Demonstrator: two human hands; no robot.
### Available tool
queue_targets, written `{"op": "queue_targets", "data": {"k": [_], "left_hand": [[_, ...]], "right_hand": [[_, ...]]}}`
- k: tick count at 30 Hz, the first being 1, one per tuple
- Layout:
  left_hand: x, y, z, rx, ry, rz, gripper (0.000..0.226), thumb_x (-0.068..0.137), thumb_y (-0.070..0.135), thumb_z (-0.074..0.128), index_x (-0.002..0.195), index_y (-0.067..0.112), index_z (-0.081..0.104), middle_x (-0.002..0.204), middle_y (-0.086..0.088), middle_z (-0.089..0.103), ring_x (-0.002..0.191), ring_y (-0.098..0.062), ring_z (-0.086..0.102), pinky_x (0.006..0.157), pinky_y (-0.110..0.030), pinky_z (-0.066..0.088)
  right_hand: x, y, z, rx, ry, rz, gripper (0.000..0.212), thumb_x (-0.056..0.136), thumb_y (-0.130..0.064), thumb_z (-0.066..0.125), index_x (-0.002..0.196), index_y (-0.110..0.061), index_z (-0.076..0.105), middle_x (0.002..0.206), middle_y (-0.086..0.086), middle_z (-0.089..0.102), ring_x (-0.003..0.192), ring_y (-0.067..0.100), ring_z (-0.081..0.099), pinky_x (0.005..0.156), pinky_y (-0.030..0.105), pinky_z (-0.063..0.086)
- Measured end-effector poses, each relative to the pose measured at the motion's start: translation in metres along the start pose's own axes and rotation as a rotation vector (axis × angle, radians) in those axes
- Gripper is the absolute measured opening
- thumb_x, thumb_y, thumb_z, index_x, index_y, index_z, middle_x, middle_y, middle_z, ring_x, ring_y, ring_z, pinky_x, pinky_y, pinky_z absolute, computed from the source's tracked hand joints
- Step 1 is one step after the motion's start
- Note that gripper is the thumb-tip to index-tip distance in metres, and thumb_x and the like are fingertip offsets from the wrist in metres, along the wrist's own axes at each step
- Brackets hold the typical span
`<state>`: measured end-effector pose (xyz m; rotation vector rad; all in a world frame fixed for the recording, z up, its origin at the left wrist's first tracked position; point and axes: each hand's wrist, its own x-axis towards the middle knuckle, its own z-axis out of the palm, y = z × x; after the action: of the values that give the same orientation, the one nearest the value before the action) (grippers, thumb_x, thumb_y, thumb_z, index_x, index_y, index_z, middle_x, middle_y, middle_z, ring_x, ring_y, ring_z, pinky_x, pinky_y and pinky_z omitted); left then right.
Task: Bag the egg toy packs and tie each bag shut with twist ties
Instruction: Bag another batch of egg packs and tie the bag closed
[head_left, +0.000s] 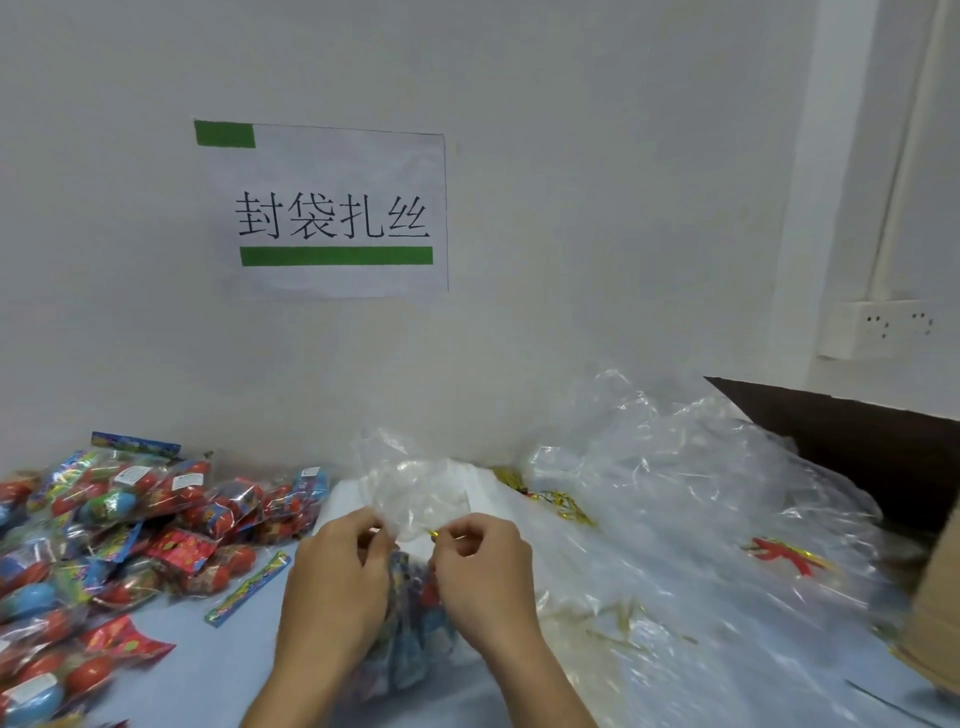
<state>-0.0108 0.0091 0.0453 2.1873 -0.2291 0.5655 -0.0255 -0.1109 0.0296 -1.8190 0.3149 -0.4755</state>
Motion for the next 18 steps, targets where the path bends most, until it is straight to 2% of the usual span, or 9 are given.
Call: {"op": "queue_targets", "data": {"k": [4, 7, 10, 12, 14, 16, 18], "left_hand": [[-0.002, 0.008, 0.000, 0.062, -0.028, -0.026, 0.044, 0.092, 0.006, 0.061, 0.053, 0.024, 0.050, 0.052, 0.004, 0.056, 0.055, -0.007, 0.052, 0.050, -0.022, 0.033], [0.003, 0.008, -0.006, 0.091, -0.063, -0.081, 0.040, 0.094, 0.015, 0.062, 0.055, 0.022, 0.055, 0.053, 0.002, 0.059, 0.058, -0.016, 0.056, 0.055, -0.030, 0.037], [-0.005, 0.006, -0.005, 0.007, 0.010, -0.157, 0.041, 0.095, 0.016, 0.061, 0.055, 0.020, 0.056, 0.051, 0.003, 0.056, 0.057, -0.017, 0.052, 0.056, -0.031, 0.037], [-0.015, 0.002, 0.000, -0.072, 0.093, -0.189, 0.040, 0.094, 0.010, 0.060, 0.055, 0.020, 0.057, 0.053, 0.002, 0.057, 0.060, -0.021, 0.053, 0.061, -0.037, 0.042], [-0.018, -0.003, 0.003, -0.127, 0.110, -0.182, 0.037, 0.092, 0.007, 0.059, 0.057, 0.018, 0.059, 0.055, 0.000, 0.060, 0.063, -0.024, 0.057, 0.067, -0.042, 0.048], [-0.012, -0.008, 0.003, -0.194, 0.077, -0.156, 0.038, 0.093, 0.006, 0.060, 0.056, 0.017, 0.060, 0.054, 0.006, 0.061, 0.057, -0.012, 0.056, 0.062, -0.034, 0.047], [-0.005, -0.009, 0.001, -0.289, 0.036, -0.146, 0.041, 0.094, 0.007, 0.060, 0.054, 0.017, 0.059, 0.047, 0.011, 0.056, 0.047, -0.005, 0.049, 0.049, -0.019, 0.038]], "right_hand": [[-0.001, 0.001, 0.000, -0.054, -0.034, -0.053, 0.014, 0.092, -0.020, 0.063, 0.084, -0.019, 0.074, 0.082, -0.006, 0.073, 0.077, 0.006, 0.067, 0.060, 0.007, 0.045], [0.000, 0.001, 0.001, -0.067, -0.063, -0.045, 0.017, 0.091, -0.017, 0.062, 0.080, -0.019, 0.075, 0.081, -0.007, 0.073, 0.077, 0.006, 0.066, 0.056, 0.004, 0.041], [-0.001, 0.000, 0.002, -0.096, -0.080, -0.036, 0.019, 0.089, -0.015, 0.062, 0.076, -0.019, 0.076, 0.078, -0.008, 0.073, 0.076, 0.004, 0.066, 0.054, 0.003, 0.040], [-0.002, 0.001, 0.003, -0.129, -0.102, -0.054, 0.020, 0.089, -0.015, 0.062, 0.076, -0.017, 0.077, 0.078, -0.008, 0.073, 0.075, 0.005, 0.067, 0.054, 0.003, 0.041], [-0.002, 0.000, 0.004, -0.164, -0.123, -0.083, 0.021, 0.090, -0.015, 0.062, 0.075, -0.017, 0.077, 0.077, -0.008, 0.073, 0.074, 0.004, 0.067, 0.053, 0.004, 0.042], [-0.001, -0.003, 0.004, -0.182, -0.117, -0.120, 0.023, 0.089, -0.014, 0.062, 0.070, -0.019, 0.075, 0.072, -0.009, 0.072, 0.069, 0.003, 0.067, 0.052, 0.005, 0.042], [-0.001, -0.006, 0.004, -0.165, -0.100, -0.154, 0.024, 0.087, -0.014, 0.063, 0.068, -0.022, 0.074, 0.067, -0.010, 0.071, 0.066, 0.000, 0.065, 0.052, 0.006, 0.042]]}}
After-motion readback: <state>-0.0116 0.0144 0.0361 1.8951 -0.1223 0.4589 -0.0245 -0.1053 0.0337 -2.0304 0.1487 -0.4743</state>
